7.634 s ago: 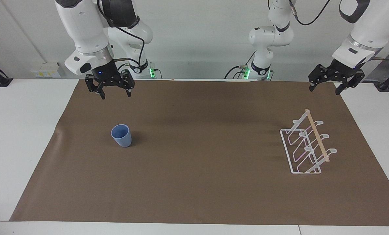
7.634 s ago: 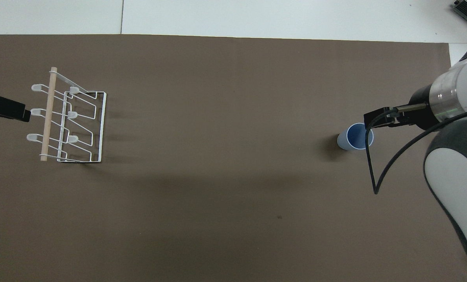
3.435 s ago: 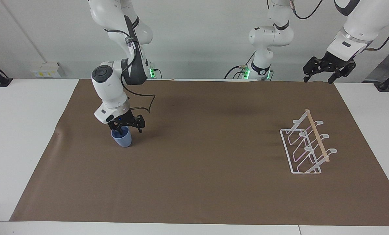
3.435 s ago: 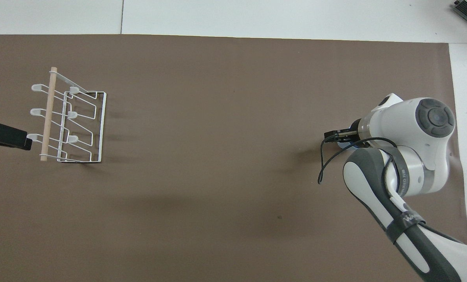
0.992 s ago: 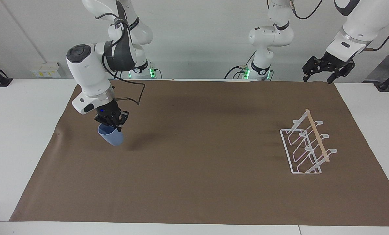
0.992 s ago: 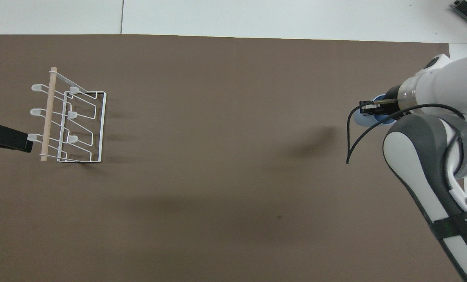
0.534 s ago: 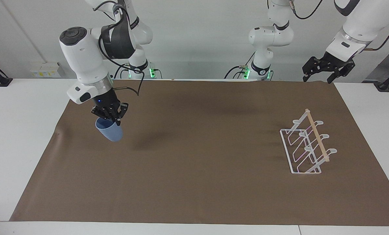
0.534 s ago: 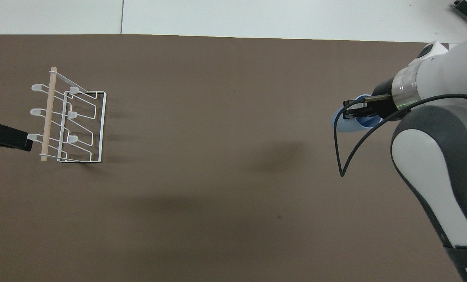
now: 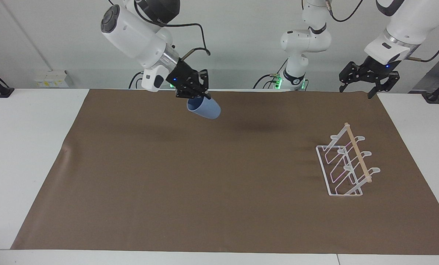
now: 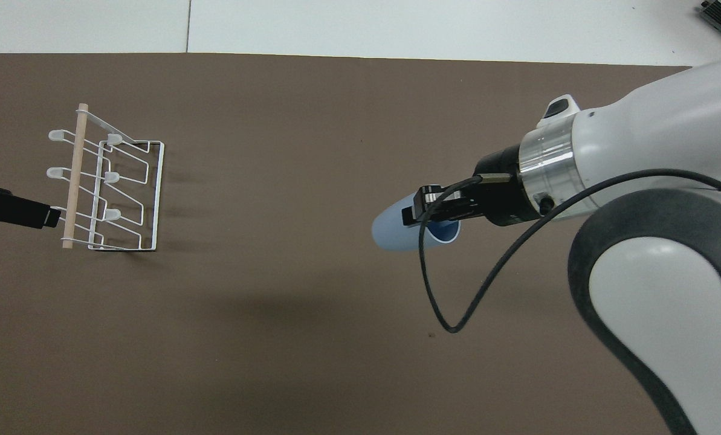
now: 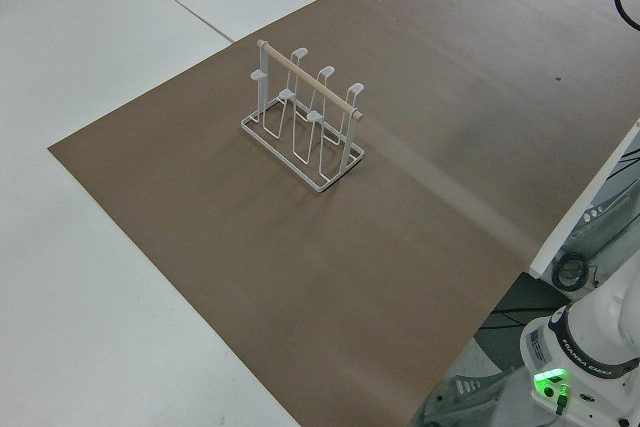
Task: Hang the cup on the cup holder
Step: 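Carry the blue cup with the right gripper toward the left gripper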
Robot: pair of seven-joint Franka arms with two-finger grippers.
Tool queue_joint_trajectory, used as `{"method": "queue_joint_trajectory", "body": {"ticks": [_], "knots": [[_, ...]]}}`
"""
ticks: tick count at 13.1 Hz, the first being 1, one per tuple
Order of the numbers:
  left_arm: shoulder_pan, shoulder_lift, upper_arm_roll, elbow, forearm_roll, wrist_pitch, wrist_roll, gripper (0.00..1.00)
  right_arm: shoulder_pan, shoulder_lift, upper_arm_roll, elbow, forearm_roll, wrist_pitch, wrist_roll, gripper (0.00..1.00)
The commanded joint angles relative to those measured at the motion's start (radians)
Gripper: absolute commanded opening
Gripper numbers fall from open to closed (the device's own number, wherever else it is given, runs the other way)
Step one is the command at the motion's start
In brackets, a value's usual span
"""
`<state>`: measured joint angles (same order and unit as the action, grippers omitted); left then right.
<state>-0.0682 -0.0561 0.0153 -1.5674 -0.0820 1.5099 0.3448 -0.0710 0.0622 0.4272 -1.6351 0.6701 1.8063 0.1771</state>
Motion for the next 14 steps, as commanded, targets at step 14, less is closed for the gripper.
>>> {"method": "queue_joint_trajectory", "body": {"ticks": [14], "knots": [[-0.099, -0.025, -0.074, -0.036, -0.248, 0.052, 0.855, 1.00, 0.230, 0.024, 0.010, -0.026, 0.309, 0.521, 0.887, 0.00]]}}
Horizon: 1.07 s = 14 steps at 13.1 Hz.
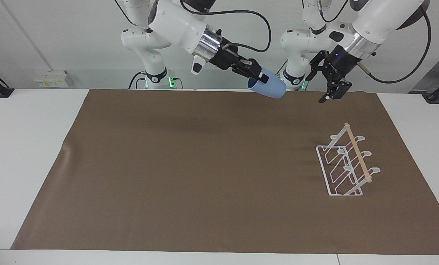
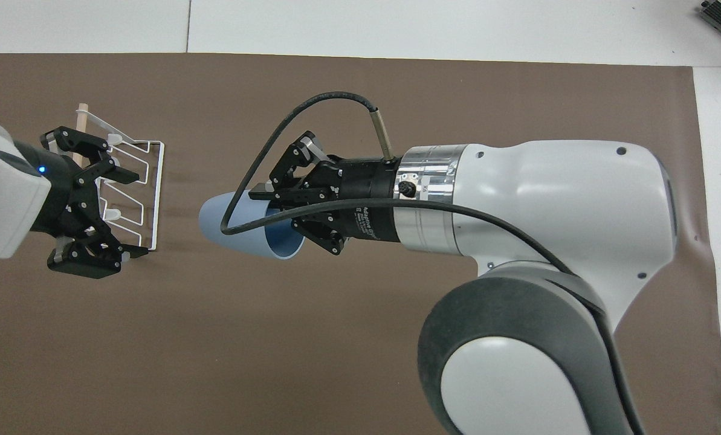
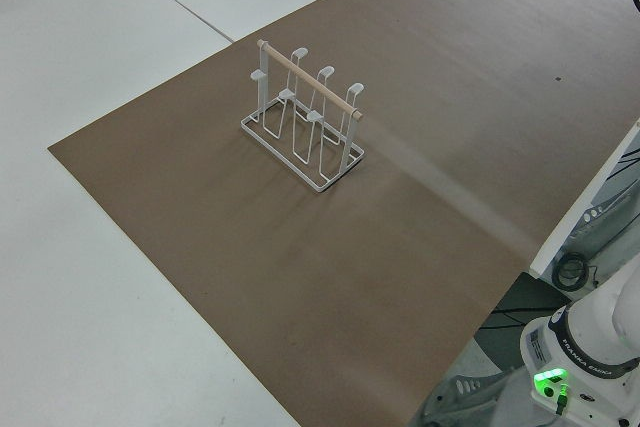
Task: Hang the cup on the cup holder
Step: 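Reach the left gripper to the cup while the right gripper holds it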
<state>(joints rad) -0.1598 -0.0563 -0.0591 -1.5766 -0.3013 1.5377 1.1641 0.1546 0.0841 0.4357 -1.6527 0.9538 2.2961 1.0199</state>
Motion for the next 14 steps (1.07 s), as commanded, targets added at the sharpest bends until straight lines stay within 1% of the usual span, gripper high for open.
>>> {"method": "queue_joint_trajectory", "body": {"ticks": [1, 2, 4, 7, 9, 10, 12, 14], "knots": [[-0.009, -0.025, -0.001, -0.028, -0.030, 0.024, 0.040, 1.00, 0.005, 0.005, 0.003, -0.009, 0.025, 0.051, 0.087, 0.00], [-0.015, -0.027, -0.014, -0.028, -0.030, 0.024, 0.066, 1.00, 0.006, 0.005, 0.003, -0.009, 0.025, 0.060, 0.119, 0.00], [-0.020, -0.023, -0.022, -0.020, -0.033, 0.044, 0.147, 1.00, 0.007, 0.003, 0.001, -0.012, 0.025, 0.060, 0.123, 0.00], [-0.023, -0.023, -0.033, -0.026, -0.056, 0.074, 0.151, 1.00, 0.007, 0.005, 0.003, -0.012, 0.025, 0.060, 0.123, 0.00], [-0.029, -0.025, -0.056, -0.037, -0.074, 0.117, 0.143, 1.00, 0.007, 0.005, 0.003, -0.012, 0.025, 0.060, 0.123, 0.00], [-0.032, -0.031, -0.067, -0.052, -0.085, 0.139, 0.137, 1.00, 0.007, 0.005, 0.003, -0.012, 0.023, 0.060, 0.123, 0.00], [-0.062, -0.059, -0.068, -0.120, -0.110, 0.211, 0.123, 1.00, 0.007, 0.005, 0.001, -0.012, 0.025, 0.060, 0.123, 0.00], [-0.087, -0.065, -0.077, -0.134, -0.108, 0.265, 0.088, 1.00, 0.007, 0.005, 0.003, -0.012, 0.023, 0.060, 0.123, 0.00]]}}
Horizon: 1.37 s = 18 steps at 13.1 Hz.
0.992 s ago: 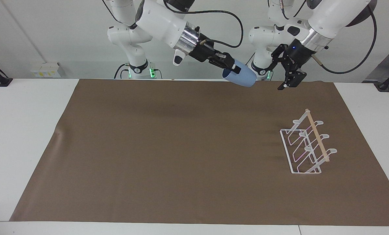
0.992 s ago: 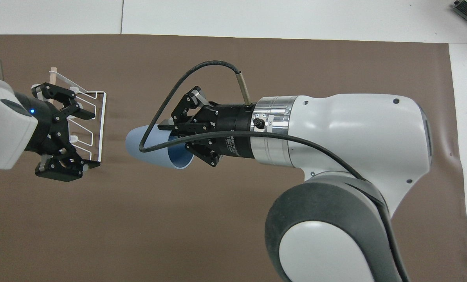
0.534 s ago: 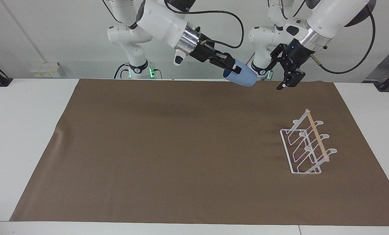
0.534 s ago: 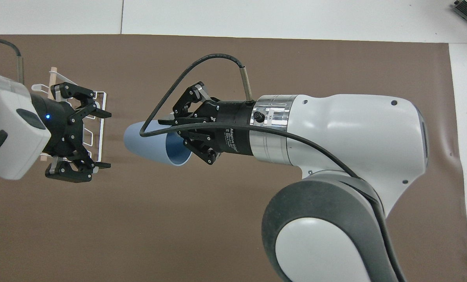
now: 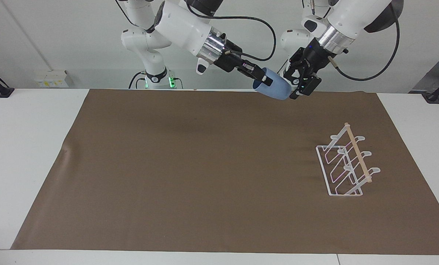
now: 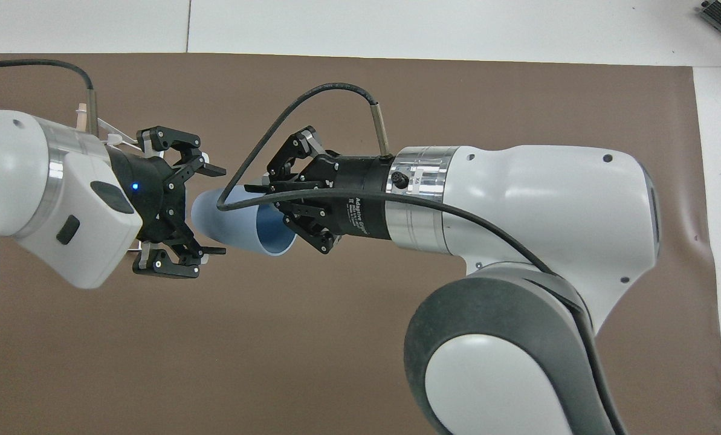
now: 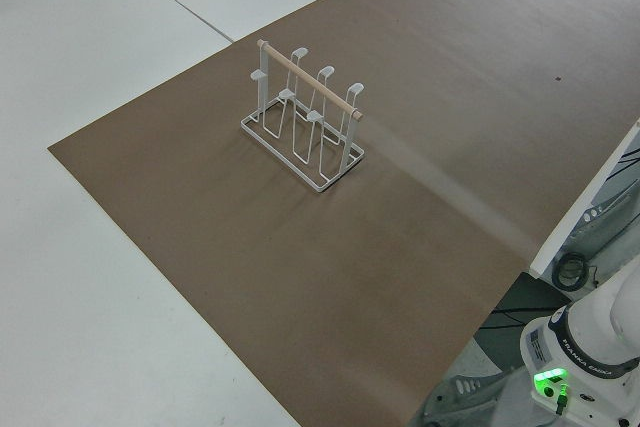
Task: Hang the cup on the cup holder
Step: 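Reach the left gripper to the cup while the right gripper holds it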
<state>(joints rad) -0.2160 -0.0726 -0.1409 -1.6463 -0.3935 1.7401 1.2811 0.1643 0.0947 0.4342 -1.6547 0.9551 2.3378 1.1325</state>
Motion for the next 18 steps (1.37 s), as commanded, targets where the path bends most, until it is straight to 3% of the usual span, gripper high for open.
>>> {"method": "queue_joint_trajectory", "body": {"ticks": [1, 3, 4, 5, 6, 10, 11, 12, 14, 15, 16, 18], "knots": [[-0.039, -0.052, 0.003, -0.079, -0.013, 0.081, -0.055, 1.00, -0.003, -0.006, 0.005, -0.010, 0.022, 0.018, 0.010, 0.00], [-0.036, -0.055, 0.001, -0.082, -0.014, 0.082, -0.051, 1.00, -0.003, -0.006, 0.003, -0.010, 0.022, 0.018, 0.010, 0.00], [-0.034, -0.055, 0.003, -0.082, -0.013, 0.078, -0.054, 0.71, -0.005, -0.006, 0.005, -0.010, 0.022, 0.018, 0.010, 0.00], [-0.031, -0.055, 0.003, -0.082, -0.013, 0.078, -0.055, 0.29, -0.005, -0.006, 0.003, -0.010, 0.022, 0.017, 0.010, 0.00], [-0.026, -0.055, 0.003, -0.082, -0.013, 0.072, -0.055, 0.01, -0.005, -0.006, 0.003, -0.010, 0.022, 0.017, 0.010, 0.00], [-0.022, -0.058, 0.007, -0.092, -0.001, 0.059, -0.054, 0.00, -0.005, -0.006, 0.005, -0.010, 0.022, 0.015, 0.010, 0.00], [-0.022, -0.058, 0.009, -0.090, 0.004, 0.059, -0.055, 0.00, -0.005, -0.006, 0.003, -0.010, 0.022, 0.012, 0.010, 0.08], [-0.022, -0.058, 0.009, -0.089, 0.024, 0.061, -0.052, 0.00, -0.006, -0.006, 0.003, -0.010, 0.022, 0.008, 0.003, 0.32], [-0.022, -0.056, 0.007, -0.086, 0.053, 0.061, -0.052, 0.00, -0.005, -0.006, 0.003, -0.010, 0.022, 0.009, 0.000, 0.55], [-0.022, -0.056, 0.007, -0.084, 0.055, 0.061, -0.054, 0.00, -0.006, -0.006, 0.003, -0.010, 0.021, 0.012, -0.002, 0.61], [-0.022, -0.056, 0.009, -0.084, 0.058, 0.059, -0.055, 0.00, -0.006, -0.006, 0.003, -0.010, 0.021, 0.012, -0.005, 0.61], [-0.023, -0.056, 0.006, -0.084, 0.177, 0.071, -0.059, 0.00, -0.008, -0.006, 0.003, -0.010, 0.010, 0.005, -0.069, 0.61]]}}
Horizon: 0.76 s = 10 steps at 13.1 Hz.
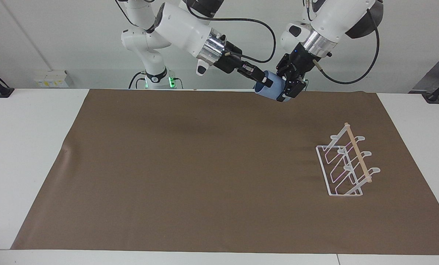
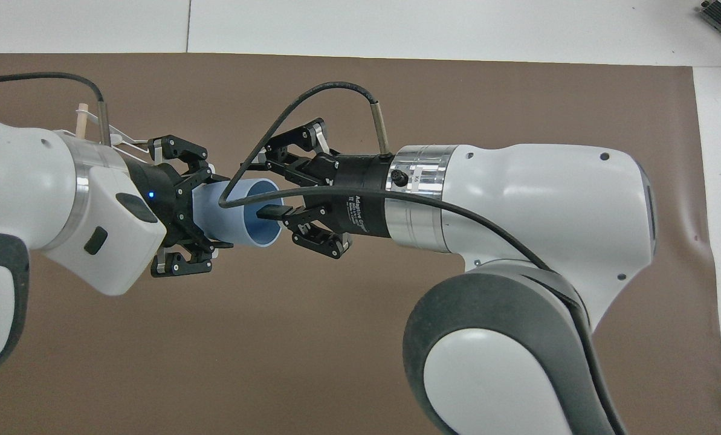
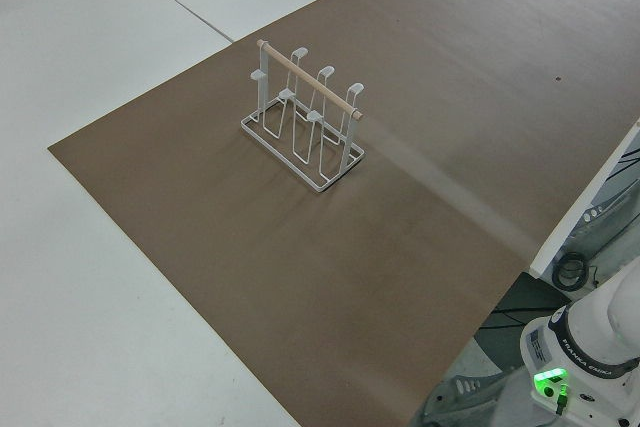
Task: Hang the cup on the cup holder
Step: 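Grasp the cup with the left gripper while the right gripper releases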
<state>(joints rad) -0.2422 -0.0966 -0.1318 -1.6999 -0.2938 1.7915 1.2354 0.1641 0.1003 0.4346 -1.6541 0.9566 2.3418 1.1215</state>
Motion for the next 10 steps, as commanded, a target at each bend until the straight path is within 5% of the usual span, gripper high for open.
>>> {"method": "queue_joint_trajectory", "body": {"ticks": [1, 4, 10], "knots": [[0.003, -0.032, -0.003, -0.032, 0.117, 0.016, -0.014, 0.00, -0.011, -0.011, 0.003, -0.010, 0.001, -0.013, -0.150, 0.61], [0.006, -0.032, 0.001, -0.037, 0.227, 0.006, -0.014, 0.00, -0.037, -0.016, -0.010, -0.010, -0.071, -0.114, -0.468, 0.60], [0.049, -0.046, -0.002, -0.085, 0.581, -0.069, -0.056, 0.00, -0.103, -0.025, -0.011, -0.004, -0.568, -0.318, -0.942, 0.60]]}}
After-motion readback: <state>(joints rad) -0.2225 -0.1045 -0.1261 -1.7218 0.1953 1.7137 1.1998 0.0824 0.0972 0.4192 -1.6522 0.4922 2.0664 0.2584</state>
